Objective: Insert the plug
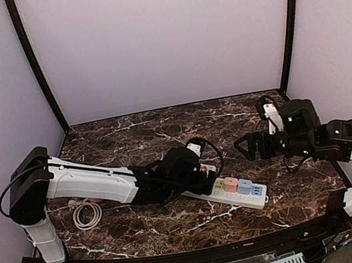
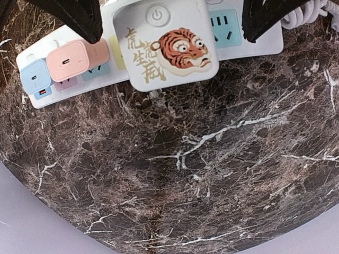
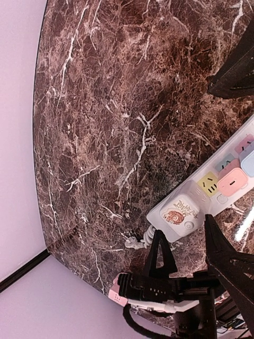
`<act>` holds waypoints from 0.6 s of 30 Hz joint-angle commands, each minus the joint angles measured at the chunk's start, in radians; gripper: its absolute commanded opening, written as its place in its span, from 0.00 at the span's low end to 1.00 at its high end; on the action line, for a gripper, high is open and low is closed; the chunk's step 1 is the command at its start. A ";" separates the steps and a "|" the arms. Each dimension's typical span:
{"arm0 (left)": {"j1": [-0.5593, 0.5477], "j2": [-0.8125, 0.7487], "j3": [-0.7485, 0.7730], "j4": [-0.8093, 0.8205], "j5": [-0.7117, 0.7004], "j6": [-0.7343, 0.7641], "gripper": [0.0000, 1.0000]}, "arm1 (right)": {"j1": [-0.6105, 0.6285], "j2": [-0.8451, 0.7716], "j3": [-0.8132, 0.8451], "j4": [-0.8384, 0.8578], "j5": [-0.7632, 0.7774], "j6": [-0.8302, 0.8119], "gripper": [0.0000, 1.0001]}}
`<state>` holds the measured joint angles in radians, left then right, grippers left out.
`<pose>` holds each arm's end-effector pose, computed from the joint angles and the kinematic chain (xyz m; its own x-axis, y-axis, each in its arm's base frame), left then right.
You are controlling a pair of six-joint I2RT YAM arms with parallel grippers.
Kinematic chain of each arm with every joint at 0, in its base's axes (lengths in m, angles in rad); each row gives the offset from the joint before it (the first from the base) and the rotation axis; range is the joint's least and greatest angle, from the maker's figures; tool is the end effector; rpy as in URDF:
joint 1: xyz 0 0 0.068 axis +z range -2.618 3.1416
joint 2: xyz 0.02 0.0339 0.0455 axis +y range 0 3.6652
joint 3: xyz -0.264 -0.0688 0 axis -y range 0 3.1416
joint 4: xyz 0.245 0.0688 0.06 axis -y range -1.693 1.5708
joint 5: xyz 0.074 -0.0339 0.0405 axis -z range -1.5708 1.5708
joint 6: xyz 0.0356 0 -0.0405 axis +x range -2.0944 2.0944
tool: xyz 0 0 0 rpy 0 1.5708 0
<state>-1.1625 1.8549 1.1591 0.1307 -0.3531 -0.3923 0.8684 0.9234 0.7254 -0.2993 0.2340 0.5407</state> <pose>0.1746 -0.3725 0.1984 -0.4814 0.2092 -0.8512 0.6073 0.7798 -0.1518 0.1409 0.1536 0.2829 -0.5787 0.0914 -0.8104 -0.3651 0.8596 0.3576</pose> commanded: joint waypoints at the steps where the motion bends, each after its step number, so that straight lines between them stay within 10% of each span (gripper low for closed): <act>1: -0.006 0.051 0.065 -0.062 -0.008 -0.030 0.91 | -0.002 -0.068 -0.042 0.002 0.026 0.023 0.99; 18: -0.006 0.159 0.137 -0.096 -0.142 -0.043 0.39 | -0.002 -0.137 -0.079 -0.021 0.014 0.004 0.99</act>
<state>-1.1671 2.0060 1.2839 0.0906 -0.4294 -0.4381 0.8684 0.8051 0.6624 -0.3164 0.2462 0.5518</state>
